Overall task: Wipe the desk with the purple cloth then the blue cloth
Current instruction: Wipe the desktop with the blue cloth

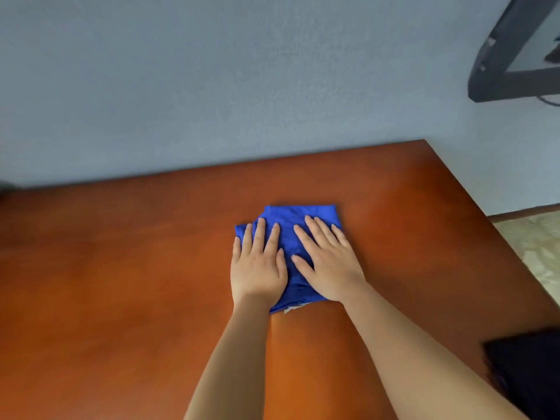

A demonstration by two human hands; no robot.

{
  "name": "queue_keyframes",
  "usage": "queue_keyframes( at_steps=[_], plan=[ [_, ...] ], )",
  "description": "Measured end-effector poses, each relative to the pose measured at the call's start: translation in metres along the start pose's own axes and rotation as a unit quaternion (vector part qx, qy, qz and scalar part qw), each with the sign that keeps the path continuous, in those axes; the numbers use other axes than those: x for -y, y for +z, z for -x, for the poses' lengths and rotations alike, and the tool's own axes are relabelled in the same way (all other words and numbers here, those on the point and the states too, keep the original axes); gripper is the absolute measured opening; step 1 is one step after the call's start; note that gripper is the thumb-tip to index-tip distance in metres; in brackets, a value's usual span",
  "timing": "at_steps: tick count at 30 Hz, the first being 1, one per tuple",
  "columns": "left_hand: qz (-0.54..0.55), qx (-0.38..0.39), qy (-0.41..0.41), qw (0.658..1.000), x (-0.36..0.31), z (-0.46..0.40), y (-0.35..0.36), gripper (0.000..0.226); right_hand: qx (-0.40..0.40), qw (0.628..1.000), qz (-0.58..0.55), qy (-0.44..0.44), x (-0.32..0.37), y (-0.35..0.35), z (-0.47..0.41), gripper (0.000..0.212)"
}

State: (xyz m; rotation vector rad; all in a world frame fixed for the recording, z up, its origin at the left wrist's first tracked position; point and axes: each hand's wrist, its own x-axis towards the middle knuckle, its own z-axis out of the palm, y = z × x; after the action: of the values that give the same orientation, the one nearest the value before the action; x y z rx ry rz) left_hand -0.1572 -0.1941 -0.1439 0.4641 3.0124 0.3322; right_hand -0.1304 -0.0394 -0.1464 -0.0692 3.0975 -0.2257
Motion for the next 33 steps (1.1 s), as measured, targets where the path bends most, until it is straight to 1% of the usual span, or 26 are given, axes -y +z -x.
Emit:
queue_keyframes(
  at_steps=[5, 8, 11, 13, 16, 21, 26, 33],
  plan=[
    [0.011, -0.005, -0.010, 1.000, -0.007, 0.090, 0.006, 0.072, -0.001, 1.000, -0.006, -0.019, 0.022, 0.012, 0.083, 0.070],
    [-0.002, -0.006, -0.015, 1.000, -0.011, 0.138, 0.011, 0.067, -0.008, 1.000, -0.004, -0.020, 0.031, 0.015, 0.129, 0.065],
    [-0.009, -0.008, -0.023, 1.000, -0.016, 0.172, 0.016, 0.058, -0.011, 1.000, -0.001, -0.018, 0.038, 0.019, 0.165, 0.063],
    [-0.009, -0.012, -0.025, 1.000, -0.018, 0.183, 0.018, 0.055, -0.017, 1.000, -0.002, -0.016, 0.039, 0.019, 0.177, 0.062],
    [-0.001, -0.013, -0.026, 1.000, -0.019, 0.183, 0.015, 0.057, -0.024, 1.000, 0.000, -0.020, 0.038, 0.020, 0.176, 0.062],
    [0.018, -0.026, -0.041, 0.999, -0.019, 0.157, 0.013, 0.070, -0.041, 0.999, -0.004, -0.031, 0.033, 0.020, 0.143, 0.062],
    [0.014, -0.040, -0.049, 0.998, -0.014, 0.122, 0.013, 0.069, -0.046, 0.999, -0.011, -0.023, 0.029, 0.018, 0.110, 0.063],
    [0.003, -0.026, -0.042, 0.999, -0.014, 0.099, 0.012, 0.072, -0.046, 0.999, -0.026, -0.015, 0.022, 0.016, 0.091, 0.066]
  ],
)
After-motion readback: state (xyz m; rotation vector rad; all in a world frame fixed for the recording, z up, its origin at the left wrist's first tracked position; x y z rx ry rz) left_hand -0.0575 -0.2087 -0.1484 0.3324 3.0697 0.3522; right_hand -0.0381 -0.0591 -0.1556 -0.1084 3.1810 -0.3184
